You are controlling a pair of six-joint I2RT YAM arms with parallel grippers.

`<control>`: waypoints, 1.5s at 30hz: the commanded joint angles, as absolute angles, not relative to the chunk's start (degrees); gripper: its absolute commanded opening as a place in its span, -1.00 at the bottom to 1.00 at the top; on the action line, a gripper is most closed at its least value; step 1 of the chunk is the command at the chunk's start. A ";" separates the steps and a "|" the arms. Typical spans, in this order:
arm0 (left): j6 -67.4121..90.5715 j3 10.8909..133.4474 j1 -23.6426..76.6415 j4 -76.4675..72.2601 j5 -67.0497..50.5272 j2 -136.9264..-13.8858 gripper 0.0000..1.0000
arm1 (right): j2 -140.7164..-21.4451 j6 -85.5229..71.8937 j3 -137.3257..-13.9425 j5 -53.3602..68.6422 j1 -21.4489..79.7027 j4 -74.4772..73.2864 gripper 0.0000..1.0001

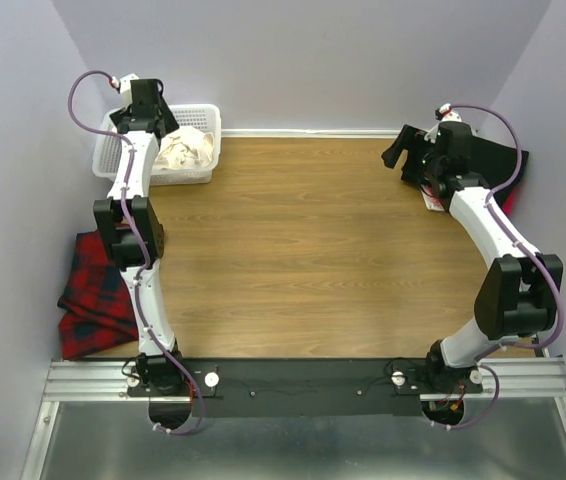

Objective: Fold and stack the t-shirts
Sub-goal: Grab crumpled tshirt from bin with the left arm

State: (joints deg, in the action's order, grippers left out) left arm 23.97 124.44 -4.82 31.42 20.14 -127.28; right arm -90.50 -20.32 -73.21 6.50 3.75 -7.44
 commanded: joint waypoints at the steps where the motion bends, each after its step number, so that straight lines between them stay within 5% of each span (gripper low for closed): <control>1: 26.81 126.39 -6.94 32.61 20.13 -130.34 0.97 | -91.50 -21.09 -75.24 5.27 3.52 -8.70 0.98; 13: 28.74 128.49 -9.93 31.91 16.96 -137.72 0.96 | -92.37 -21.88 -72.16 3.52 3.60 -9.40 0.98; 18: 28.74 130.16 -10.72 31.47 14.42 -140.44 0.66 | -93.43 -22.15 -74.00 3.16 3.60 -10.63 0.98; 21: 28.83 130.25 -10.99 30.76 12.93 -141.06 0.16 | -93.69 -21.97 -75.23 2.64 3.60 -11.07 0.98; 24: 28.21 130.69 -11.16 30.32 11.87 -140.98 -0.88 | -93.52 -21.88 -75.59 2.02 3.60 -11.34 0.98; 25: 27.95 131.04 -11.08 30.24 11.69 -140.89 -1.00 | -93.43 -21.88 -75.59 2.02 3.52 -11.34 0.98; 45: 23.03 128.93 -5.20 24.17 7.82 -119.90 -1.00 | -89.03 -22.67 -71.36 2.37 3.60 -11.25 0.98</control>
